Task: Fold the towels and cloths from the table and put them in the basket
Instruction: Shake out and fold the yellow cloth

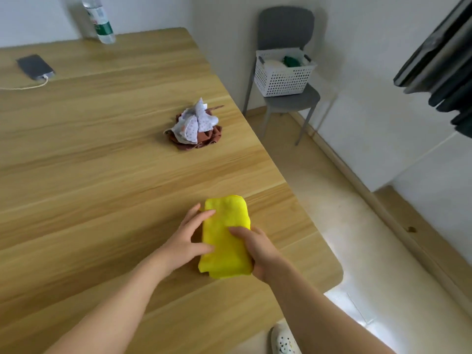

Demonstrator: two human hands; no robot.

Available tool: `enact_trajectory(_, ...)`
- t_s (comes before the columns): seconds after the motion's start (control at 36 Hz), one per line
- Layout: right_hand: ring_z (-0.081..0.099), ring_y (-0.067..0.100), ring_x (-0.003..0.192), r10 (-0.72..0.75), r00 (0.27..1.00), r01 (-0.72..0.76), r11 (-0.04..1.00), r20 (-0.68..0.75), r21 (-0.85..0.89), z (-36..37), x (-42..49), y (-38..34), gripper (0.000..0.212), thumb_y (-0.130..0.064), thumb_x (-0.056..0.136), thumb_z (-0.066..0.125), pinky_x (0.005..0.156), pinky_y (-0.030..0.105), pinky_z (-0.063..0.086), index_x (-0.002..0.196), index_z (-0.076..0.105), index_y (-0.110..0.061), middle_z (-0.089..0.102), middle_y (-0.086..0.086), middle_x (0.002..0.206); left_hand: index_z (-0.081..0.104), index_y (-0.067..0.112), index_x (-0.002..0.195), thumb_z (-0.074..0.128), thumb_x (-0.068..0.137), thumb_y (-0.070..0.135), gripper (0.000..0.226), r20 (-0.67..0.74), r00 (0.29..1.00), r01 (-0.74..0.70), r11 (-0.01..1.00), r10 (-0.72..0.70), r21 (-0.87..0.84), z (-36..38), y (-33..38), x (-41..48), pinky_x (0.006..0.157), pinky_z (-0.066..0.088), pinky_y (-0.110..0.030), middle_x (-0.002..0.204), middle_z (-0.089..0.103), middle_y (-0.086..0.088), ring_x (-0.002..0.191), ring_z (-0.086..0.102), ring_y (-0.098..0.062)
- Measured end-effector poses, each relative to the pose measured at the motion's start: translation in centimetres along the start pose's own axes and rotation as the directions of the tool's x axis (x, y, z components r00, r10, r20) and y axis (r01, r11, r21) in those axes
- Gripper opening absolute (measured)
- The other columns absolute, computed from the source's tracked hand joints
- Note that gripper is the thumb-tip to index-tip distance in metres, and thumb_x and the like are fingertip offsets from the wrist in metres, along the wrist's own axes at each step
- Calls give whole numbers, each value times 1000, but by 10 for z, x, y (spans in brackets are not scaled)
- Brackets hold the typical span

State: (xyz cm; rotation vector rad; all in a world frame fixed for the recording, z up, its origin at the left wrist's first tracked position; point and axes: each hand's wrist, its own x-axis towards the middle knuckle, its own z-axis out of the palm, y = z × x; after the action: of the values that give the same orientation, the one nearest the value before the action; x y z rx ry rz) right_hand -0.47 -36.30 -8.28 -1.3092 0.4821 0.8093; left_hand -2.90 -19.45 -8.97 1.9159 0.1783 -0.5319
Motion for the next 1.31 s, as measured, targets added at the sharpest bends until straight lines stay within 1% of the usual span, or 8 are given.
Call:
enact_trajectory(0.06, 68, 29, 83, -45, 999, 43, 995, 23, 89, -28, -6, -14, 20, -13, 89, 58, 74, 44, 57, 108, 61, -9, 70, 14, 97, 38, 42, 130, 69, 81, 9, 67, -16, 1000, -1, 974, -3, -227, 22, 26, 16, 96, 36, -17, 142, 34, 14, 128, 36, -2)
enact_trajectory(0.14, 67, 31, 89, -124, 992, 123, 979, -2, 161, -74, -13, -41, 23, -12, 88, 59, 79, 46, 56, 111, 60, -11, 70, 15, 101, 30, 35, 141, 59, 89, 13, 64, -31, 999, 15, 916, -30, -401, 62, 69, 48, 78, 48, -18, 121, 53, 11, 101, 56, -4)
enact_trajectory(0.28, 66, 30, 95, -278, 954, 295, 936, -108, 195, -173, -20, -84, 24, -13, 89, 59, 81, 45, 55, 113, 56, -15, 69, 13, 105, 22, 47, 140, 61, 88, 17, 71, -39, 999, -10, 874, -10, -485, 141, 142, 102, 87, 50, -35, 129, 55, -5, 108, 60, -21)
enact_trajectory(0.42, 64, 30, 102, -318, 924, 355, 921, -213, 163, -289, -21, -122, 21, -21, 92, 57, 89, 50, 52, 113, 55, -19, 67, 10, 110, 42, 43, 123, 52, 93, 5, 50, -24, 999, -53, 878, 47, -477, 231, 216, 152, 61, 52, -24, 108, 64, -16, 82, 64, -21)
enact_trajectory(0.53, 62, 29, 104, -346, 891, 386, 918, -294, 92, -366, -25, -153, 42, -20, 90, 60, 92, 50, 50, 129, 46, -15, 62, 9, 116, 60, 27, 104, 44, 95, 1, 32, 4, 999, -38, 877, 45, -478, 295, 268, 189, 53, 49, -16, 108, 59, -11, 78, 58, -16)
enact_trajectory(0.64, 57, 27, 109, -374, 867, 425, 900, -330, 96, -418, -20, -184, 69, -16, 90, 61, 94, 47, 48, 143, 24, -39, 51, 2, 123, 61, 25, 106, 44, 96, 5, 28, 25, 1000, 26, 861, -16, -508, 329, 301, 224, 52, 45, -18, 98, 62, -4, 72, 57, -12)
enact_trajectory(0.83, 61, 26, 104, -330, 925, 358, 923, -190, 141, -456, 24, -239, 31, -12, 89, 59, 84, 42, 53, 111, 56, -34, 60, 4, 117, 59, 29, 115, 60, 87, 7, 36, 115, 990, 134, 827, -85, -545, 325, 326, 288, 83, 50, -37, 113, 65, 2, 99, 62, -23)
enact_trajectory(1.31, 63, 21, 87, -277, 959, 282, 955, -66, 89, -444, 230, -473, 36, -6, 89, 55, 60, 29, 50, 118, 49, -27, 63, 1, 106, 52, 20, 127, 57, 83, -11, 55, -50, 994, 36, 704, -101, -709, 194, 422, 544, 61, 58, -29, 112, 63, -6, 86, 65, -21)
